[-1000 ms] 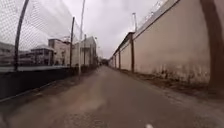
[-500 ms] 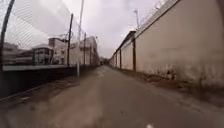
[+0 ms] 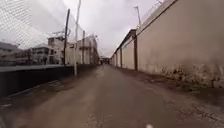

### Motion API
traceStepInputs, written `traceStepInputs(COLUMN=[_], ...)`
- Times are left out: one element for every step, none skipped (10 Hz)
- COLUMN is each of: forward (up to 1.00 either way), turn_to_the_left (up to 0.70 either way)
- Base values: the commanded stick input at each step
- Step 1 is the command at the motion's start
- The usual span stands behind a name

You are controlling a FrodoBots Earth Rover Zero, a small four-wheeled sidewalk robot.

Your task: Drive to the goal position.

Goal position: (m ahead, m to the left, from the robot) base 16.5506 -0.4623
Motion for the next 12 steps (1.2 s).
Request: traceStepInputs(forward=[0.85, 0.85, 0.85, 0.85, 0.85, 0.85, 0.85, 0.85, 0.85, 0.85, 0.85, 0.85], turn_to_the_left=[0.00, 0.00, 0.21, 0.34, 0.00, 0.00, 0.00, 0.00, 0.00, 0.00, 0.00, 0.00])
